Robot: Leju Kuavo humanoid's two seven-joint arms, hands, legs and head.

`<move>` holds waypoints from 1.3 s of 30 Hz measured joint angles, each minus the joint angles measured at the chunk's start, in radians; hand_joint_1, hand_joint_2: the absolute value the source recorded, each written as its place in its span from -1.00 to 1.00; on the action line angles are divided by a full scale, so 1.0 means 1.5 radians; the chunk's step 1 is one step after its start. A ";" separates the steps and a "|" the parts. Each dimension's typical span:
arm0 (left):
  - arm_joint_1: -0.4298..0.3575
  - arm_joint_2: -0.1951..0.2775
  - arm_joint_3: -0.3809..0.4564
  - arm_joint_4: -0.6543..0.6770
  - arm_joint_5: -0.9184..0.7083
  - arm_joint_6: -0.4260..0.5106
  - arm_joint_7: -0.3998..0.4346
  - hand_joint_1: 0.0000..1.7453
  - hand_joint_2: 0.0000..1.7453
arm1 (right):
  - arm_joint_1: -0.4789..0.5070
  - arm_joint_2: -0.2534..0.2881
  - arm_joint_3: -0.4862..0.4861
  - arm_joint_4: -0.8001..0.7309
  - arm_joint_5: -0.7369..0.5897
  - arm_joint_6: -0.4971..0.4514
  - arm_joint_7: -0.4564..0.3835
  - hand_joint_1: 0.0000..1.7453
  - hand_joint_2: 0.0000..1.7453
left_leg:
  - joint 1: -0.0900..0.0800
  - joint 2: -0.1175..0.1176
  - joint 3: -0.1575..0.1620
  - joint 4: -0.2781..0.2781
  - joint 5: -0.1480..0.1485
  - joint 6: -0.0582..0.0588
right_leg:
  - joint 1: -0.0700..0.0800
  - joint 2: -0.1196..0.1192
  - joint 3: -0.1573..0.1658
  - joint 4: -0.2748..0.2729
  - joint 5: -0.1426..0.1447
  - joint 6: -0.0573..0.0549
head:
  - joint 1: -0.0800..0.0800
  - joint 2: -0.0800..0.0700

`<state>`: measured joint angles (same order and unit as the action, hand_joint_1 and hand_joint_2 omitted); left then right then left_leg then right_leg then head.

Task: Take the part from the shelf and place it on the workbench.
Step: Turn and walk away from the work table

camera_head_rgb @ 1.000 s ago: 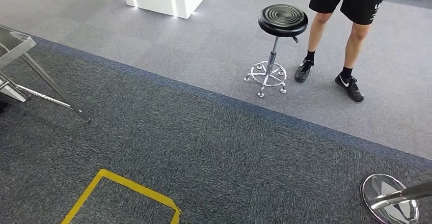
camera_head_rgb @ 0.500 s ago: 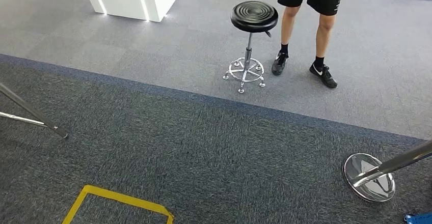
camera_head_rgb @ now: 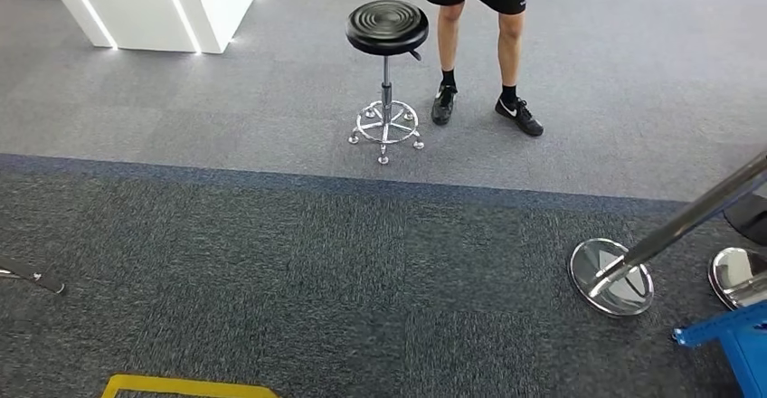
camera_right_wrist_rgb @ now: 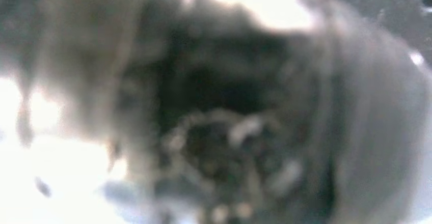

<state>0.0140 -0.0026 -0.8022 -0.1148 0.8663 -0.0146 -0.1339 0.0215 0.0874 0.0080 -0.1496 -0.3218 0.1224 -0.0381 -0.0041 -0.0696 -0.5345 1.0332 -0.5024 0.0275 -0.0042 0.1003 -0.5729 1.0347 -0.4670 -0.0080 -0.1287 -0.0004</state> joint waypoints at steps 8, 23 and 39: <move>0.002 -0.003 0.000 0.000 -0.010 0.007 -0.005 -1.00 -1.00 | 0.005 0.000 -0.017 0.002 -0.008 0.002 -0.002 -1.00 -1.00 | -0.002 0.056 0.001 -0.015 0.010 0.024 | -0.001 -0.060 -0.082 0.162 -0.084 0.022 | 0.001 0.000; 0.000 -0.002 0.000 0.002 -0.009 0.008 -0.018 -1.00 -1.00 | 0.007 -0.005 -0.018 0.002 -0.008 -0.016 -0.050 -1.00 -1.00 | -0.003 0.051 -0.035 0.095 -0.067 -0.007 | 0.000 -0.067 0.017 -0.029 0.009 -0.012 | 0.000 0.000; -0.013 -0.002 -0.032 0.002 -0.053 0.002 -0.002 -1.00 -1.00 | 0.009 -0.012 -0.051 0.002 -0.054 0.038 -0.049 -1.00 -1.00 | 0.002 0.050 -0.005 -0.009 0.012 0.020 | -0.004 -0.061 -0.072 0.144 -0.078 0.026 | 0.001 0.000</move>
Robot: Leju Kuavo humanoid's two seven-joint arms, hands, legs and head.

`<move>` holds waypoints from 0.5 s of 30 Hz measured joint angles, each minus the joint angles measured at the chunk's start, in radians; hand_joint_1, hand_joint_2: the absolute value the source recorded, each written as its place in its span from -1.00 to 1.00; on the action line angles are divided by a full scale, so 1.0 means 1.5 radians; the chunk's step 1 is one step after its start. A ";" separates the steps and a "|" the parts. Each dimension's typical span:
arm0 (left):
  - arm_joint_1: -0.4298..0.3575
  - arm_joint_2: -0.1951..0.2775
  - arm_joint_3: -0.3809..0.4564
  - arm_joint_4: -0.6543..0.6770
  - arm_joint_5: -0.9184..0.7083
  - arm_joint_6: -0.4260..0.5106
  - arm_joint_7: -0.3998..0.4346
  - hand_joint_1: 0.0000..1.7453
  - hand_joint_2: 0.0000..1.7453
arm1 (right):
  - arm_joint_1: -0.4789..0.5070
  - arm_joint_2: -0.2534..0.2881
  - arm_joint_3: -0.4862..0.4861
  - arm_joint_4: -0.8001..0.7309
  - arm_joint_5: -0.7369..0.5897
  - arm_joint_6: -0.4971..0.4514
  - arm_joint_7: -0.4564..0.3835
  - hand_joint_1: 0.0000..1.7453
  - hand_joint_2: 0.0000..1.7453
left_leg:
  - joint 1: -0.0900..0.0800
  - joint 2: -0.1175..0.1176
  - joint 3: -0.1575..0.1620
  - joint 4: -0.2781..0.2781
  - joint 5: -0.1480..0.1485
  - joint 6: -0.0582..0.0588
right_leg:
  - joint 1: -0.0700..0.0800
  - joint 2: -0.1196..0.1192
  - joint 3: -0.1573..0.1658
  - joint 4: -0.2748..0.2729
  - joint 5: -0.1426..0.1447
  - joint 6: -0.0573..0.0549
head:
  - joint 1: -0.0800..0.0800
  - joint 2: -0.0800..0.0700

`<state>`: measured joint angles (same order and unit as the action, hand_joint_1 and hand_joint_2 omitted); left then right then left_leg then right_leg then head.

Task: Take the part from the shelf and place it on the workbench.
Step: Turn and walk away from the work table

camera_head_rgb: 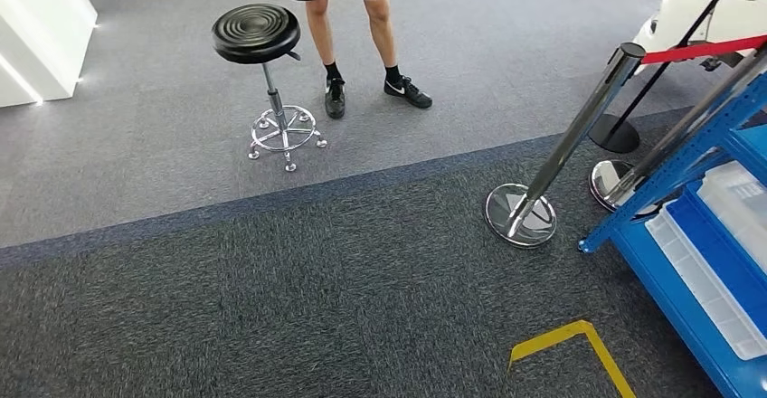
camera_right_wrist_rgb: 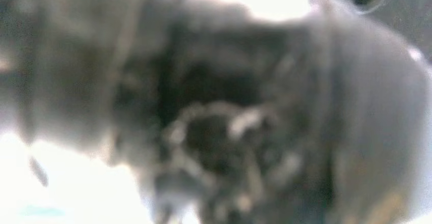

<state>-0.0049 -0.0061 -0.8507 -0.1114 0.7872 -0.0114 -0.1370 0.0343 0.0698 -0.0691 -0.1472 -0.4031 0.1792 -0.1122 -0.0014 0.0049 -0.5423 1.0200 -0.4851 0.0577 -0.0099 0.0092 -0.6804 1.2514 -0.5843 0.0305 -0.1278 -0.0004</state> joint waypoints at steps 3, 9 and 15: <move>0.001 0.001 -0.001 0.000 -0.001 0.000 0.001 -1.00 -1.00 | 0.001 -0.001 -0.004 0.000 0.000 0.000 0.000 -1.00 -1.00 | -0.004 0.022 0.001 0.000 -0.003 0.001 | -0.001 -0.004 -0.013 0.027 0.007 -0.001 | 0.000 0.000; 0.004 0.003 -0.002 0.000 -0.003 0.000 0.002 -1.00 -1.00 | 0.000 -0.004 -0.009 0.000 0.000 0.000 0.000 -1.00 -1.00 | -0.008 0.051 0.013 -0.004 -0.009 -0.011 | 0.015 -0.041 0.075 -0.149 0.075 -0.028 | 0.000 0.000; -0.001 0.005 -0.009 0.000 -0.014 0.000 -0.002 -1.00 -1.00 | -0.001 -0.004 -0.014 0.000 -0.011 0.006 0.001 -1.00 -1.00 | -0.006 0.002 -0.034 0.110 -0.077 -0.029 | 0.004 -0.005 0.090 -0.176 0.091 -0.045 | -0.001 0.000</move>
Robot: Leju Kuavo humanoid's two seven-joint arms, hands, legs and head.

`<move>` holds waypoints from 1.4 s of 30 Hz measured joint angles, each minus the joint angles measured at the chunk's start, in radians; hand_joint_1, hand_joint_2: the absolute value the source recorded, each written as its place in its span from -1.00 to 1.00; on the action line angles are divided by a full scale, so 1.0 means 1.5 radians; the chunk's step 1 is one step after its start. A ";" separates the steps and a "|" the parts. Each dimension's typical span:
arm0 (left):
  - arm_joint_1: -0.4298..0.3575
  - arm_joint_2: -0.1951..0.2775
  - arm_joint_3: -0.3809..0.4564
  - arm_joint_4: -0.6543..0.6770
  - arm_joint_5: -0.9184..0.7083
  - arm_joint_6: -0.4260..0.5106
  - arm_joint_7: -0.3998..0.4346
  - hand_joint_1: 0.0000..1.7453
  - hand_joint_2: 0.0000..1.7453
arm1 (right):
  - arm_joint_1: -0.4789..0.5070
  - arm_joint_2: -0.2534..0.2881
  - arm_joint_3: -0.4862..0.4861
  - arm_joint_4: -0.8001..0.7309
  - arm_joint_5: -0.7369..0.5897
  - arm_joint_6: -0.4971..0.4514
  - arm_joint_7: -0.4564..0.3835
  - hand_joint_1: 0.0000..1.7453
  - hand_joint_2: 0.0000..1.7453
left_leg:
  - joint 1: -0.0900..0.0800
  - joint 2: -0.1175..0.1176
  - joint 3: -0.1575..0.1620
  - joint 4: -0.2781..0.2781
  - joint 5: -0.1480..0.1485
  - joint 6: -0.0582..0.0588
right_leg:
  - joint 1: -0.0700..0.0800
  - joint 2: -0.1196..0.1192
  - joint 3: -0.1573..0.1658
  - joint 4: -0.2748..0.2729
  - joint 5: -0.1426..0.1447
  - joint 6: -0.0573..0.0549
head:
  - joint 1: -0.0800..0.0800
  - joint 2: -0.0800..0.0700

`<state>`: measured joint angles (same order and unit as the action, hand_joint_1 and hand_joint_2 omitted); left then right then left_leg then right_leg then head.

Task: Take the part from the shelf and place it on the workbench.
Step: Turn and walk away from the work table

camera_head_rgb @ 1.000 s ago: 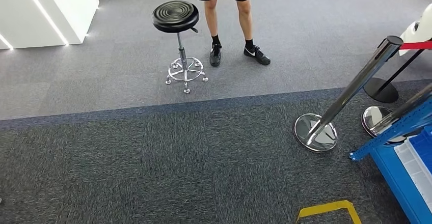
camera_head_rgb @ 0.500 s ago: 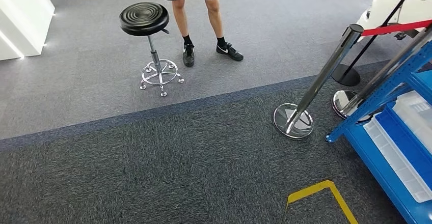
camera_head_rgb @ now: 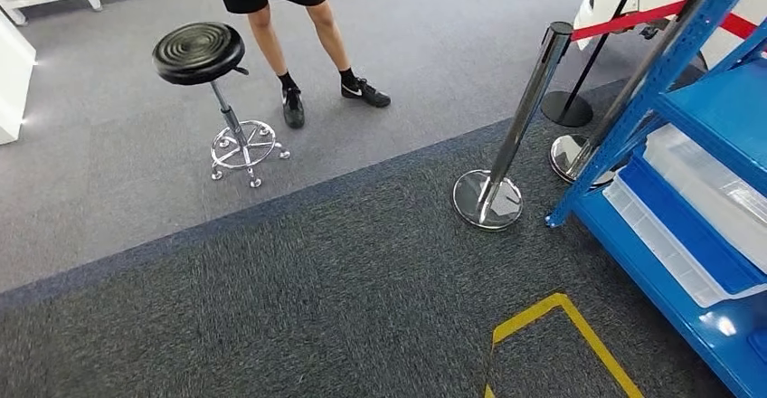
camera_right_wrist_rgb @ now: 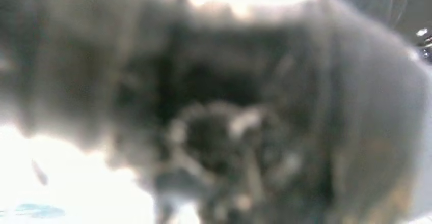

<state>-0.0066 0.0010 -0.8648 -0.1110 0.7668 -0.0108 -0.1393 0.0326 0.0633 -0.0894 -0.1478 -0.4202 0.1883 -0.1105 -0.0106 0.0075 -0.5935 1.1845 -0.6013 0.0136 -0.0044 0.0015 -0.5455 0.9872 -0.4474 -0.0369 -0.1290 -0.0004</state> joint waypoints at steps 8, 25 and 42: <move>-0.007 0.002 -0.025 0.000 0.013 0.000 0.003 -1.00 -1.00 | 0.000 0.000 -0.005 0.000 0.019 0.016 0.008 -1.00 -1.00 | 0.008 -0.045 0.039 -0.104 0.073 -0.001 | 0.000 0.063 -0.010 0.028 -0.013 0.018 | 0.000 0.000; 0.002 0.003 -0.021 0.000 0.063 -0.002 0.010 -1.00 -1.00 | -0.001 0.001 0.015 0.000 0.039 0.025 -0.001 -1.00 -1.00 | 0.000 0.055 0.061 -0.119 0.061 0.012 | 0.013 -0.037 -0.020 0.027 -0.010 0.014 | 0.001 0.000; -0.007 0.003 -0.020 0.000 0.053 0.000 0.027 -1.00 -1.00 | 0.000 0.001 0.022 0.001 0.045 0.027 -0.010 -1.00 -1.00 | 0.009 -0.033 0.040 -0.113 0.078 0.010 | 0.001 0.066 -0.023 0.036 -0.013 0.025 | 0.001 0.000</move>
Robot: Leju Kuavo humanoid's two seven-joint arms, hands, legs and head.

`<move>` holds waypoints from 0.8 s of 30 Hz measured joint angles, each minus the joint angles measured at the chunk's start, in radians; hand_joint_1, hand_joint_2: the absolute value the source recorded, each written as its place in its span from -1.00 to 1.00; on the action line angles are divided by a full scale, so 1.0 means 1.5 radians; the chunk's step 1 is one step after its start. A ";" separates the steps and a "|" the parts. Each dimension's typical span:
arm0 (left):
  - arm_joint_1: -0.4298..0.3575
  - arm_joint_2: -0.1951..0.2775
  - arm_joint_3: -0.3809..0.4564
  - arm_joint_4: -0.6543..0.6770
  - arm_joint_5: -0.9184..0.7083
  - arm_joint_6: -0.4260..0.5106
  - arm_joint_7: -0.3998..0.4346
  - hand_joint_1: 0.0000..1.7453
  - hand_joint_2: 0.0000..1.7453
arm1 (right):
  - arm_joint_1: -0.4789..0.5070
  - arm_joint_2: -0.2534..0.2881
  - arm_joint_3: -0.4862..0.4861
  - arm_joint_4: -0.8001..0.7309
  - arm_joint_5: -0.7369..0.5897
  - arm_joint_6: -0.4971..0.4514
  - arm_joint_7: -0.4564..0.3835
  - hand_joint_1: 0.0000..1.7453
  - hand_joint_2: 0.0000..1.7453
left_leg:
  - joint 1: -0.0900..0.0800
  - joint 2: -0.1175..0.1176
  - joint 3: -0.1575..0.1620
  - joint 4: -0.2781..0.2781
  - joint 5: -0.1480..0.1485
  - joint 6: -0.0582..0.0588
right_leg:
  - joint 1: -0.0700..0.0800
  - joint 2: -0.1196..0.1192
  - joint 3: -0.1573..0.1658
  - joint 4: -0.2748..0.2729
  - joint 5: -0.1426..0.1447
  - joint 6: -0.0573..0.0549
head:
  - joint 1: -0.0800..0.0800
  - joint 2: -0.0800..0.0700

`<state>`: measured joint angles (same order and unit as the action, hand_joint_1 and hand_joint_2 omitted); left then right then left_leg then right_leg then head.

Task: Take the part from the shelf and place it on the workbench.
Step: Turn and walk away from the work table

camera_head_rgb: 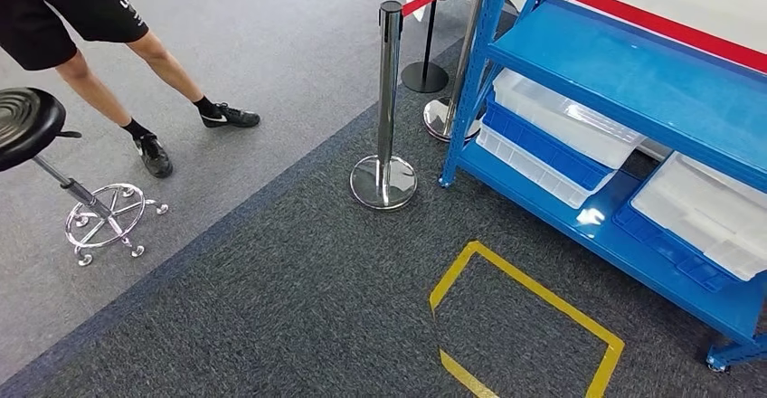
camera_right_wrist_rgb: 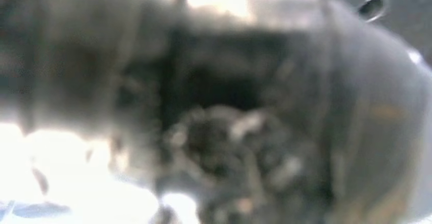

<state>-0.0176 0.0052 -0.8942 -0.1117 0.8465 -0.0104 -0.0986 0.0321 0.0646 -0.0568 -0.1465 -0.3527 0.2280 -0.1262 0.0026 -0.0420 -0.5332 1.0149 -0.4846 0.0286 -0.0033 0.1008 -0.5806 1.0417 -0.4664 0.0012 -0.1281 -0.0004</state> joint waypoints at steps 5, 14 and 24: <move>0.004 0.001 0.000 0.000 -0.011 -0.003 0.001 -1.00 -1.00 | -0.006 -0.001 0.000 0.000 -0.007 -0.019 0.016 -1.00 -1.00 | 0.000 0.038 0.005 -0.007 0.001 0.013 | -0.005 -0.063 -0.073 0.147 -0.072 0.017 | 0.000 0.000; 0.008 0.001 0.000 0.000 -0.008 0.001 0.006 -1.00 -1.00 | 0.001 -0.003 0.006 -0.001 0.005 0.026 -0.014 -1.00 -1.00 | -0.007 0.087 0.026 -0.010 -0.019 -0.008 | 0.004 -0.094 0.000 -0.008 0.006 -0.006 | 0.000 0.000; 0.002 0.003 0.000 -0.001 -0.007 0.004 0.000 -1.00 -1.00 | -0.001 -0.001 0.010 -0.001 0.002 0.024 -0.018 -1.00 -1.00 | -0.003 0.027 -0.040 0.109 -0.043 -0.021 | -0.002 -0.036 0.011 -0.011 0.005 -0.024 | -0.001 0.000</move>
<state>-0.0141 0.0092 -0.8942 -0.1129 0.8367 -0.0046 -0.0988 0.0313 0.0627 -0.0423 -0.1484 -0.3498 0.2642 -0.1527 -0.0016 -0.0015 -0.5934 1.1783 -0.5497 -0.0028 -0.0062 0.0475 -0.5642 1.0253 -0.4586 -0.0347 -0.1294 -0.0004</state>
